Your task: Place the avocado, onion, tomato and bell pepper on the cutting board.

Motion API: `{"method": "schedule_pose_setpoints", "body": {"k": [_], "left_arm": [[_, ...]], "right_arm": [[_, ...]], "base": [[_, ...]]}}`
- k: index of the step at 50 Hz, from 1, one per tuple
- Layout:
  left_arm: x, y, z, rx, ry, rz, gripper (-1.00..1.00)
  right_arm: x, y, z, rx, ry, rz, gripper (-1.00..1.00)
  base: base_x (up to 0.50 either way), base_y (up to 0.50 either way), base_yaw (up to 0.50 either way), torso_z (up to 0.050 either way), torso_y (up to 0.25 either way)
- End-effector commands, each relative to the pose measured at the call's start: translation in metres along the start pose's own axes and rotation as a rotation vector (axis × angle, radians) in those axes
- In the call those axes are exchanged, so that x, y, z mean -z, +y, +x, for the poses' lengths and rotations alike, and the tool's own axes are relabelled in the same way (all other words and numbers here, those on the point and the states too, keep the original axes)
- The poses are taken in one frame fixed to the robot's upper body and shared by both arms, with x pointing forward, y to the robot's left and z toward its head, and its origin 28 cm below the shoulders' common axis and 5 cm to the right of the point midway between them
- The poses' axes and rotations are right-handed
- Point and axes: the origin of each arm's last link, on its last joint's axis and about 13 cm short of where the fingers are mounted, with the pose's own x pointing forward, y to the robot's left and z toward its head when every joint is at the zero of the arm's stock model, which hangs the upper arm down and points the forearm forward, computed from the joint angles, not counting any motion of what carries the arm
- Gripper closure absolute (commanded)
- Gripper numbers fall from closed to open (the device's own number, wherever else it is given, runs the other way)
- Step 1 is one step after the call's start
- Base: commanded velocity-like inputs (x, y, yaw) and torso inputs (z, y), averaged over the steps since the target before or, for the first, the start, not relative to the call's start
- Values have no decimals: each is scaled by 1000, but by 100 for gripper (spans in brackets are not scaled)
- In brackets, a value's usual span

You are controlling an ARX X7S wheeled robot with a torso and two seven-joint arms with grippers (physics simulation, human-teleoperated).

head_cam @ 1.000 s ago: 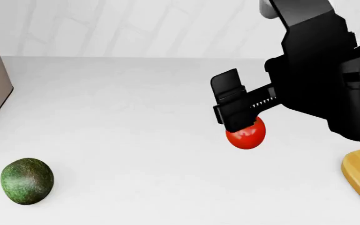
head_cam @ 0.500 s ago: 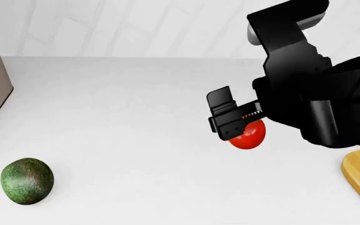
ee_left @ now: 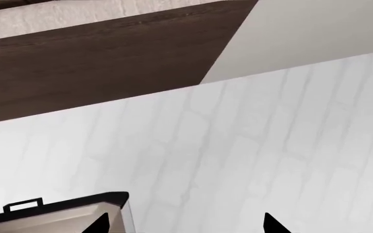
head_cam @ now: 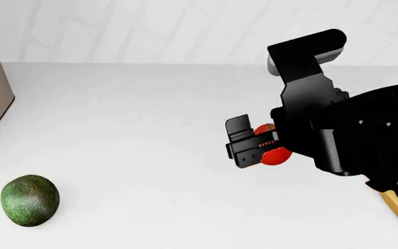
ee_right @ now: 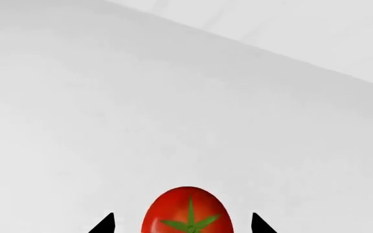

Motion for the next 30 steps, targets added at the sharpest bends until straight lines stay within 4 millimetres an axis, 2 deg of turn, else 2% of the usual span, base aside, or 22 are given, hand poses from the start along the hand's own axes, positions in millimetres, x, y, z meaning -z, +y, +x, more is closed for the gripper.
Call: {"method": "schedule_pose_setpoints", "body": {"k": [1, 11, 28, 29, 30], "left_arm": [[1, 0, 0, 1, 1, -1, -100], [1, 1, -2, -2, 1, 1, -100], [3, 1, -2, 0, 3, -8, -100], [3, 1, -2, 0, 3, -8, -100], [3, 1, -2, -1, 3, -8, -100]], "right_arm": [[7, 0, 14, 22, 10, 19, -100], [17, -1, 23, 15, 37, 39, -100], [22, 0, 24, -2, 52, 56, -100], [23, 0, 23, 1, 52, 56, 100], [23, 0, 23, 2, 50, 56, 100]], "base": [[0, 0, 0, 0, 0], [0, 0, 0, 0, 0], [0, 0, 0, 0, 0], [0, 0, 0, 0, 0], [0, 0, 0, 0, 0]]}}
